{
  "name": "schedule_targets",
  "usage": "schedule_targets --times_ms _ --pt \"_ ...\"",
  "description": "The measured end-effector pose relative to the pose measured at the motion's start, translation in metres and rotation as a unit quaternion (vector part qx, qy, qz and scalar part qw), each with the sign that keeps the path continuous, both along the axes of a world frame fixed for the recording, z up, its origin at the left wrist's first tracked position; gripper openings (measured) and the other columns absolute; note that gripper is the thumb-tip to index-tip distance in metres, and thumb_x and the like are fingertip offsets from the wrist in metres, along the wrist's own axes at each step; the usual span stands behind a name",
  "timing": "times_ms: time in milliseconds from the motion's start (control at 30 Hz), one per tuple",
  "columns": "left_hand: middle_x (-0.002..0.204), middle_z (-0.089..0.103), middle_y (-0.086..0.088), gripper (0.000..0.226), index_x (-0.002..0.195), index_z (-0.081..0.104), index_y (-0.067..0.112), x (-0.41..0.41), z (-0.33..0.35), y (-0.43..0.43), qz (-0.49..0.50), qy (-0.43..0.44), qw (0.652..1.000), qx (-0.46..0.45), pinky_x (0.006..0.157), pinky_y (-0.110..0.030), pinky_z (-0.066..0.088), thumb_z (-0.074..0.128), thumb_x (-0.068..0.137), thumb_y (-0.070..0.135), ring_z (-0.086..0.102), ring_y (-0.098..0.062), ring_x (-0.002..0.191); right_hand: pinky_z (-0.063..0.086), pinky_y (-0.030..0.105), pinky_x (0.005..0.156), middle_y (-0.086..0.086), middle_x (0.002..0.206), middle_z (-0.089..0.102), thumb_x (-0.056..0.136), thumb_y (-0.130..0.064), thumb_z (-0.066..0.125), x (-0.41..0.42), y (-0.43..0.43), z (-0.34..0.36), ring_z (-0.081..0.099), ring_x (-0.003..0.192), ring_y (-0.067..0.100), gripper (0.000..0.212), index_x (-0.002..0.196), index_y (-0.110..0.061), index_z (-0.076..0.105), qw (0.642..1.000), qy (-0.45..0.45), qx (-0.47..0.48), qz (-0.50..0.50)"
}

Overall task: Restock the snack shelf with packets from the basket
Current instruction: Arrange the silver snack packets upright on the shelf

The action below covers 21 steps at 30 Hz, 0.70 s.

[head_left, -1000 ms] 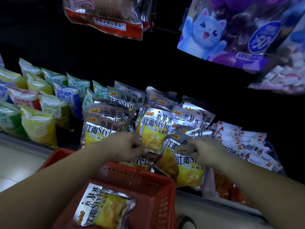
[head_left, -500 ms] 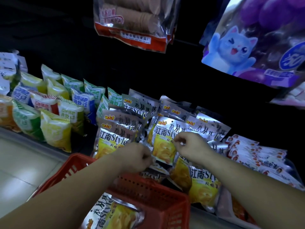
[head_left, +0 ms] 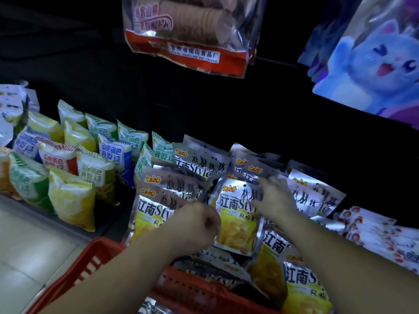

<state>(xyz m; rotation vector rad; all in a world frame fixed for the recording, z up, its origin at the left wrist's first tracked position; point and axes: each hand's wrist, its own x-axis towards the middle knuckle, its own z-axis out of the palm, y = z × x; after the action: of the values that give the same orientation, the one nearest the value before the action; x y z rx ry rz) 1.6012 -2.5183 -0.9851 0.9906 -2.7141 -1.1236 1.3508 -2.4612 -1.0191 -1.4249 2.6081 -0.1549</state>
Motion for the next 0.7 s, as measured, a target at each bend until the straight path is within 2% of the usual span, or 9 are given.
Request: schedule_targets --times_ms 67,133,233,333,400,467,533,600,700 --pt "0.058 0.055 0.022 0.037 0.064 0.057 0.034 0.004 -0.002 0.000 0.000 -0.006 1.000 -0.004 0.054 -0.009 0.033 0.059 0.096 0.017 0.052 0.007 0.059 0.044 0.038 0.099 0.003 0.125 0.060 0.096 -0.028 0.069 -0.004 0.002 0.000 0.044 0.127 0.026 0.036 0.132 -0.024 0.066 0.999 0.032 -0.028 0.006" --pt "0.063 0.055 0.019 0.032 0.069 0.060 0.034 0.008 -0.001 0.000 0.005 -0.016 1.000 -0.014 0.056 -0.011 0.035 0.059 0.095 0.017 0.052 0.004 0.062 0.049 0.040 0.093 0.002 0.115 0.063 0.099 -0.023 0.066 -0.003 0.005 0.004 0.054 0.115 0.027 0.018 0.115 -0.022 0.073 0.997 0.043 -0.069 0.001" --pt "0.067 0.057 0.017 0.027 0.073 0.063 0.033 0.015 0.002 0.001 0.022 -0.009 1.000 -0.019 0.055 -0.012 0.037 0.059 0.096 0.020 0.054 0.000 0.064 0.054 0.041 0.077 0.002 0.102 0.070 0.103 -0.024 0.060 0.004 0.012 0.017 0.064 0.092 0.027 0.016 0.111 -0.023 0.074 0.994 0.006 -0.112 -0.004" --pt "0.071 0.059 0.017 0.017 0.081 0.069 0.025 0.021 0.006 0.004 0.033 0.001 0.999 -0.030 0.060 -0.020 0.044 0.061 0.095 0.021 0.055 -0.003 0.067 0.054 0.041 0.076 0.002 0.107 0.074 0.103 -0.022 0.059 0.010 0.024 0.030 0.066 0.093 0.029 0.019 0.114 -0.024 0.075 0.991 -0.008 -0.136 0.009" --pt "0.075 0.063 0.015 0.015 0.084 0.072 0.022 0.025 0.009 0.005 0.043 0.011 0.998 -0.038 0.059 -0.015 0.042 0.061 0.094 0.020 0.057 -0.004 0.067 0.052 0.040 0.077 0.001 0.103 0.070 0.098 -0.015 0.062 0.015 0.031 0.041 0.063 0.092 0.026 0.012 0.098 -0.022 0.072 0.984 -0.079 -0.161 0.018" --pt "0.082 0.069 0.009 0.016 0.087 0.075 0.019 0.029 0.014 0.005 0.062 0.024 0.997 -0.032 0.058 -0.011 0.044 0.060 0.094 0.016 0.061 -0.004 0.069 0.049 0.040 0.076 0.004 0.092 0.064 0.099 -0.009 0.059 0.024 0.036 0.056 0.059 0.083 0.024 0.014 0.089 -0.018 0.062 0.953 -0.231 -0.196 0.015" --pt "0.086 0.073 0.007 0.017 0.089 0.073 0.024 0.034 0.021 0.007 0.101 0.055 0.993 0.006 0.066 -0.023 0.057 0.061 0.094 0.014 0.066 -0.004 0.070 0.042 0.032 0.072 0.002 0.082 0.057 0.103 -0.008 0.056 0.037 0.042 0.077 0.052 0.074 0.019 0.012 0.092 -0.013 0.056 0.917 -0.333 -0.222 0.006" --pt "0.087 0.073 0.003 0.018 0.089 0.068 0.031 0.041 0.033 0.012 0.145 0.099 0.983 0.060 0.063 -0.039 0.060 0.061 0.095 0.014 0.068 -0.014 0.064 0.035 0.026 0.064 -0.001 0.074 0.045 0.105 -0.011 0.053 0.048 0.047 0.098 0.039 0.065 0.016 0.010 0.096 -0.008 0.051 0.903 -0.359 -0.235 0.009" --pt "0.080 0.069 -0.012 0.014 0.096 0.059 0.028 0.052 0.059 0.025 0.194 0.200 0.951 0.133 0.054 -0.047 0.054 0.070 0.095 0.019 0.059 -0.027 0.056 0.028 0.026 0.055 -0.010 0.061 0.033 0.107 -0.014 0.051 0.066 0.056 0.131 0.028 0.056 0.012 0.014 0.096 -0.006 0.045 0.893 -0.361 -0.265 0.043"
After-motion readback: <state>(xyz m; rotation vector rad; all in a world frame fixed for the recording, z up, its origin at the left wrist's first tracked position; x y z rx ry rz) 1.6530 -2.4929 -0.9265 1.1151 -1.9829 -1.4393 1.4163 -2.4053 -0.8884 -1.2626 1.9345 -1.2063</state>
